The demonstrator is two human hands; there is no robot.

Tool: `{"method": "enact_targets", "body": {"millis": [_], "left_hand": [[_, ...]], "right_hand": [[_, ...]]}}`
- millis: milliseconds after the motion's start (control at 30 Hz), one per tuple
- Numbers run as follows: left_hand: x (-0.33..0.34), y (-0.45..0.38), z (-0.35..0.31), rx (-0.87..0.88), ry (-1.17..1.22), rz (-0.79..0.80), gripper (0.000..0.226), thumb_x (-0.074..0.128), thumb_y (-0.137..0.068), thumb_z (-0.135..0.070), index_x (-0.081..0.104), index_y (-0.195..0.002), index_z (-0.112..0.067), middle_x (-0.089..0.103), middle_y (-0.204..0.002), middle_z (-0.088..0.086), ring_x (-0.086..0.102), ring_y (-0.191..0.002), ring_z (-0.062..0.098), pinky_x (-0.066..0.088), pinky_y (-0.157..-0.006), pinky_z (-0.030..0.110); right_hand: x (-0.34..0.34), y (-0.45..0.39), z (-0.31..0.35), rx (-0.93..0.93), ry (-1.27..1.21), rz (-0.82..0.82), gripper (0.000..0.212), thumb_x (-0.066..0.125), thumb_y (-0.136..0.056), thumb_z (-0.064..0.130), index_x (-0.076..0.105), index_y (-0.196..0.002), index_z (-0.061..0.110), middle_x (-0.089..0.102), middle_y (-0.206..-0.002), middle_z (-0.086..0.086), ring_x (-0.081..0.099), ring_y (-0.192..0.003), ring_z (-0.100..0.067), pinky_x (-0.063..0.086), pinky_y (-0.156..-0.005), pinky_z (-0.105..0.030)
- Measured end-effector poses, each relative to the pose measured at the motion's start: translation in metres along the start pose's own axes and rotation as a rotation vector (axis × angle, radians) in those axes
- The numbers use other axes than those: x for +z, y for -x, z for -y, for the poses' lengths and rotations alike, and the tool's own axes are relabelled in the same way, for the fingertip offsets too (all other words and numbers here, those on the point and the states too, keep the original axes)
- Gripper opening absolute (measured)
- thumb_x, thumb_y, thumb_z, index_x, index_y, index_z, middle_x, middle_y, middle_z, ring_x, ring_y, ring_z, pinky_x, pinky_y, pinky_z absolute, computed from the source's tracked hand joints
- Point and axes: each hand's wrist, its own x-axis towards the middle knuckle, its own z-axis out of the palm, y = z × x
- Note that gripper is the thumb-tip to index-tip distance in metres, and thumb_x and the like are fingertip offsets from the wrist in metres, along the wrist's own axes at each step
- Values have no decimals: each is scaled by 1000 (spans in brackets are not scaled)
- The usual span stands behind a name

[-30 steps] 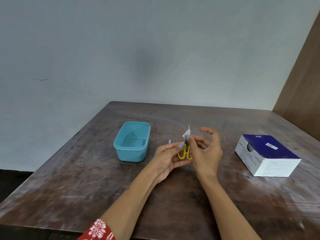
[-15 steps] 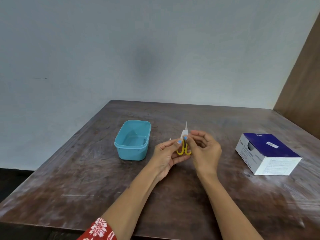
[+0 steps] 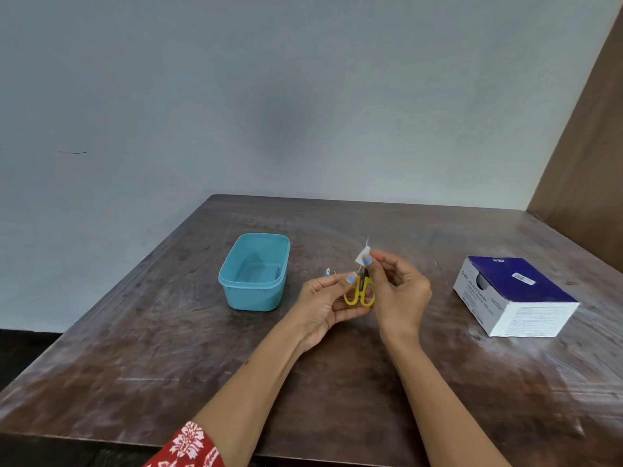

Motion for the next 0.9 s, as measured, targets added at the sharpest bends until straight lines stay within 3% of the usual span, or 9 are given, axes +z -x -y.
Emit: {"method": "enact_targets", "body": {"millis": [100, 200, 333, 467, 600, 733, 900], "left_hand": [[-2, 1, -2, -47, -24, 34, 19, 52, -91, -7, 65, -102, 1, 73, -83, 14, 71, -78, 22, 59, -76, 39], [-2, 2, -2, -102, -68, 79, 24, 53, -90, -8, 62, -110, 2, 72, -87, 15, 71, -81, 24, 59, -76, 39], [-3, 0, 0, -47, -28, 38, 19, 53, -90, -8, 65, -102, -1, 73, -86, 13, 71, -81, 22, 59, -77, 39], [-4, 0, -2, -54, -16, 42, 17, 53, -89, -7, 66, -99, -1, 73, -84, 13, 71, -80, 22, 58, -78, 39], [-2, 2, -2, -108, -54, 72, 21, 53, -90, -7, 63, -106, 2, 72, -87, 15, 71, -81, 24, 58, -78, 40], [-4, 0, -1, -49, -34, 29, 19, 54, -89, -7, 66, -102, -1, 73, -88, 14, 71, -83, 23, 58, -78, 40], [-5, 0, -4, -88, -32, 58, 23, 54, -89, -7, 63, -108, 3, 72, -91, 17, 71, -85, 25, 58, -79, 42]], "right_hand": [[0, 0, 3, 28, -56, -22, 21, 69, -82, 7, 68, -79, 27, 70, -75, 4, 65, -62, -1, 51, -58, -15], [-3, -4, 3, 30, -114, -74, 16, 67, -83, 5, 69, -83, 21, 69, -76, 6, 66, -66, 1, 49, -59, -12], [-1, -1, 4, 52, -77, -11, 13, 69, -83, 7, 71, -84, 19, 69, -73, 7, 65, -63, -1, 51, -58, -14], [0, 0, 6, 57, -37, 19, 18, 73, -80, 12, 68, -78, 30, 70, -73, 8, 66, -63, -4, 55, -59, -21], [-3, -4, 5, 71, -60, -34, 10, 71, -82, 14, 71, -90, 20, 70, -75, 9, 66, -64, 1, 52, -61, -15], [-1, -3, 1, 143, -47, 58, 7, 70, -83, 14, 73, -89, 14, 70, -69, 3, 64, -59, -5, 52, -58, -20], [-2, -5, 2, 166, -97, 60, 7, 68, -84, 13, 70, -87, 19, 69, -74, 3, 63, -61, 1, 51, -57, -18]]}}
